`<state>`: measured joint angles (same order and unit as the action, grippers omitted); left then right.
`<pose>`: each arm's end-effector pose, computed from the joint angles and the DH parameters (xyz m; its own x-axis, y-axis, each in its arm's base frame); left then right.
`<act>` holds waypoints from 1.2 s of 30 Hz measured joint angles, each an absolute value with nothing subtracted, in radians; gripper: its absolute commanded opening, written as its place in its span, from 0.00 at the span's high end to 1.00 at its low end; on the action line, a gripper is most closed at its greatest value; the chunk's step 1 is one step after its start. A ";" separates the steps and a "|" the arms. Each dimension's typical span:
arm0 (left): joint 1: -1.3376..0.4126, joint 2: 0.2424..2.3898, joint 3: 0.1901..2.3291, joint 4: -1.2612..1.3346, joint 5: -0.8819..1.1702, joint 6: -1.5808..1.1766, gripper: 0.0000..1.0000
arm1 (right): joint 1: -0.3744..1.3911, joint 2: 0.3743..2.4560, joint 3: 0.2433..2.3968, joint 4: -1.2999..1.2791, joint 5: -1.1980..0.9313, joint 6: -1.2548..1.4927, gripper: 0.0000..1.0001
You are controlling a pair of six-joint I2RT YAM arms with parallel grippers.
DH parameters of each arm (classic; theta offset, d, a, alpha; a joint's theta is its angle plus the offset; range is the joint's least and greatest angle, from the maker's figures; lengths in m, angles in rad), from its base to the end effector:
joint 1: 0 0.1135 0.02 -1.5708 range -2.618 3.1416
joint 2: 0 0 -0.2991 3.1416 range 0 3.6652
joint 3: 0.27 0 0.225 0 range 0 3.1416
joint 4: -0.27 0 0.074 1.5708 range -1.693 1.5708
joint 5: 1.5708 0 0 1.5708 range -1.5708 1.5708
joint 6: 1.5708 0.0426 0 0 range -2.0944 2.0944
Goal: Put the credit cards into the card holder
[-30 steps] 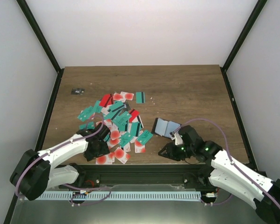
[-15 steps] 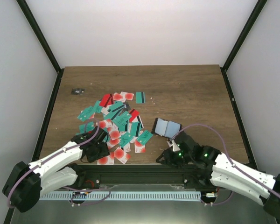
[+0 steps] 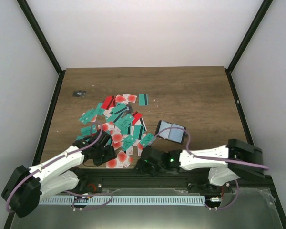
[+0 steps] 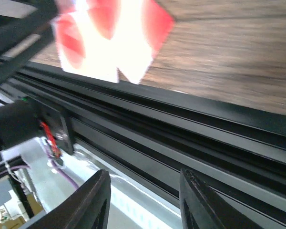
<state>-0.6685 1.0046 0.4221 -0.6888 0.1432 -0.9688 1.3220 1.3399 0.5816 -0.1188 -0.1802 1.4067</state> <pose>0.0809 -0.0717 0.1858 -0.9575 -0.2833 -0.0547 -0.2519 0.9132 -0.3204 0.0478 0.2193 0.2100 -0.9995 0.0077 0.0315 0.0264 0.7566 0.6533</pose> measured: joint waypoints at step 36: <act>-0.860 1.245 0.528 -0.576 0.186 -0.907 0.42 | 1.358 1.651 0.585 0.257 -0.058 1.667 0.57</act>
<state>-0.8597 1.2446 0.5278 -0.5762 0.1864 -0.9070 1.3579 1.6508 0.5854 0.2569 -0.0582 1.6669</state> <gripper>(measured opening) 0.584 0.446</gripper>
